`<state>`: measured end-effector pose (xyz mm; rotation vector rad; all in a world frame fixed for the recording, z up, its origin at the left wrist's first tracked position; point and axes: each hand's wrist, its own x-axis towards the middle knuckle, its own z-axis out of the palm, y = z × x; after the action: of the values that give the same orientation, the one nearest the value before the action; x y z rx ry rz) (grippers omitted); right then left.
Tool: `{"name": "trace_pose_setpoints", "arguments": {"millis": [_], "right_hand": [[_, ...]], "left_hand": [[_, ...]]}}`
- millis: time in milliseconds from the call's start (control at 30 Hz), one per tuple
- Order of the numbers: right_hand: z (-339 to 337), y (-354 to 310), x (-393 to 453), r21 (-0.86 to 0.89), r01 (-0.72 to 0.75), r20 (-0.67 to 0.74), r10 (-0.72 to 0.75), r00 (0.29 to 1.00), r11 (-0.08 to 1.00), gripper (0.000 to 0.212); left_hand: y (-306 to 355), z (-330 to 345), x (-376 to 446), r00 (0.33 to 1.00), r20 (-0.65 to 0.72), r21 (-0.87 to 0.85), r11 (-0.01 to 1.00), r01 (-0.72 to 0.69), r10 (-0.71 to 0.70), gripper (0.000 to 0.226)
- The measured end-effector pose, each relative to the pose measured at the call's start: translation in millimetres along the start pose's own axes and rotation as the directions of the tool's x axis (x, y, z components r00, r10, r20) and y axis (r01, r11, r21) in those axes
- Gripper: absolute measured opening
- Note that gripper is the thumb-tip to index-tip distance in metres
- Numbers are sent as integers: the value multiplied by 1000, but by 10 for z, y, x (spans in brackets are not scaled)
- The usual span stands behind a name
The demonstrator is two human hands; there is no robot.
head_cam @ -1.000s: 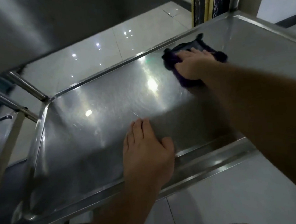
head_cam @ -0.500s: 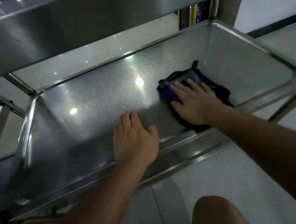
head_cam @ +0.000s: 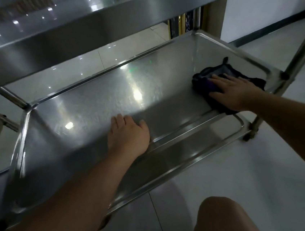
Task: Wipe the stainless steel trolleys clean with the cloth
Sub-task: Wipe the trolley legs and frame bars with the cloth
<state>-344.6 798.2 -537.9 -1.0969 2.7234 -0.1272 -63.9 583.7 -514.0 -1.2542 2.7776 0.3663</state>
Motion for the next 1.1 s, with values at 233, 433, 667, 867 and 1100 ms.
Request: {"name": "trace_pose_setpoints", "arguments": {"millis": [233,433,667,867,1100], "right_hand": [[68,-42,24,40,-7,-42,9,999,999,87],[120,-318,0,-16,55,-5,-55,998,998,72],[97,-392,-82,-6,371,3,-371,928,928,66],[-27,709,356,61,-56,-88,61,994,997,57],[8,205,763,221,-284,-70,305,950,933,74]], "left_hand": [[858,256,62,968,-30,-43,968,-248,247,72],[938,511,73,964,-105,24,970,-243,244,73],[838,580,111,949,-144,26,960,-280,281,73],[837,572,90,945,-146,32,956,-291,292,74],[881,537,61,948,-146,35,960,-279,281,74]]}}
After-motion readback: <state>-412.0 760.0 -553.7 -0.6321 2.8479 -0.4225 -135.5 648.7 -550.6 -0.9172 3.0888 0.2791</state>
